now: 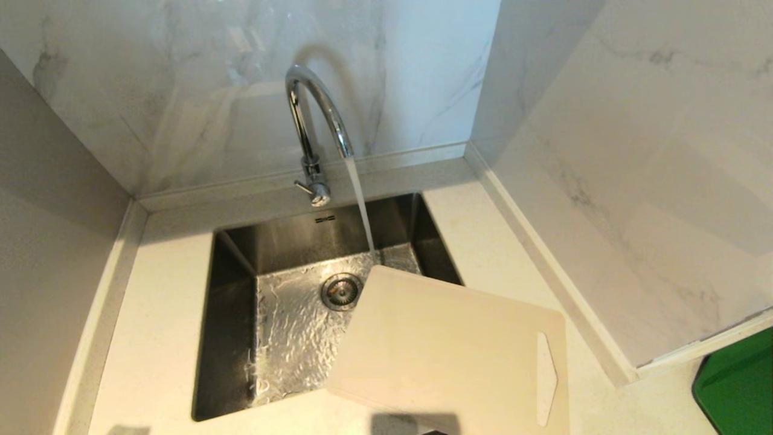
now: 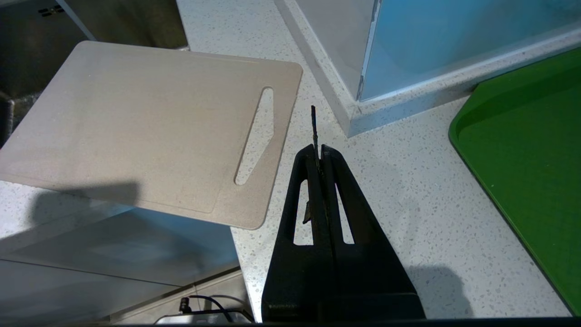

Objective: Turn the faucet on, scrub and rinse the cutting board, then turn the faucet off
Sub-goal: Put down the cleaning cloth

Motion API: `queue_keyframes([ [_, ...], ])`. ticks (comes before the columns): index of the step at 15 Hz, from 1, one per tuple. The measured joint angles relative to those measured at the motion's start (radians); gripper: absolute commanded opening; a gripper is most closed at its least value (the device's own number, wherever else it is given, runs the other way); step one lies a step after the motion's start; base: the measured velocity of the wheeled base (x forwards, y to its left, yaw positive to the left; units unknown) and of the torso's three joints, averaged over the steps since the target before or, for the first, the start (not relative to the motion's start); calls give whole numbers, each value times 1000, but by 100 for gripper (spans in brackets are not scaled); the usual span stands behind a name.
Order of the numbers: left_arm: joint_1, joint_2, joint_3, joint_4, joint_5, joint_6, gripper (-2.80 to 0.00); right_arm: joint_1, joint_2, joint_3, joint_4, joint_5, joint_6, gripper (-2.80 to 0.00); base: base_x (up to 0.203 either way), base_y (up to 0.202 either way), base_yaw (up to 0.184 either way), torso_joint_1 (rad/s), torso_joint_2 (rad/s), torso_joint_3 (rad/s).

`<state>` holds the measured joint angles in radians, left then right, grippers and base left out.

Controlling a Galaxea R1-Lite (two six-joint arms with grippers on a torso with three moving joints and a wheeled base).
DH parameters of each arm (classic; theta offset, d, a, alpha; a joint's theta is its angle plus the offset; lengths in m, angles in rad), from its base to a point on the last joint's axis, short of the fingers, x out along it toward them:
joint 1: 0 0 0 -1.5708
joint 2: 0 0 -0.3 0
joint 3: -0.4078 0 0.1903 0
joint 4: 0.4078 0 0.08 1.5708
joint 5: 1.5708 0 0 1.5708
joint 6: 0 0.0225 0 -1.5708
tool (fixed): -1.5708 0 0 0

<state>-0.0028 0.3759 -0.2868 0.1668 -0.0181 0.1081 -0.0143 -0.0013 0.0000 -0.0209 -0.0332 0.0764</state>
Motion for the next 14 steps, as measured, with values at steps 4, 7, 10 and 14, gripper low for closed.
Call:
queue_keyframes([
  [4,0,292,-140,13,3,31,-280,0,0,0,0,0,0,-280,0,0,0,0,0,0],
  [7,0,488,-217,17,17,63,-280,0,0,0,0,0,0,-280,0,0,0,0,0,0],
  [10,2,680,-308,17,25,66,-280,0,0,0,0,0,0,-280,0,0,0,0,0,0],
  [14,33,956,-447,9,28,57,-280,0,0,0,0,0,0,-280,0,0,0,0,0,0],
])
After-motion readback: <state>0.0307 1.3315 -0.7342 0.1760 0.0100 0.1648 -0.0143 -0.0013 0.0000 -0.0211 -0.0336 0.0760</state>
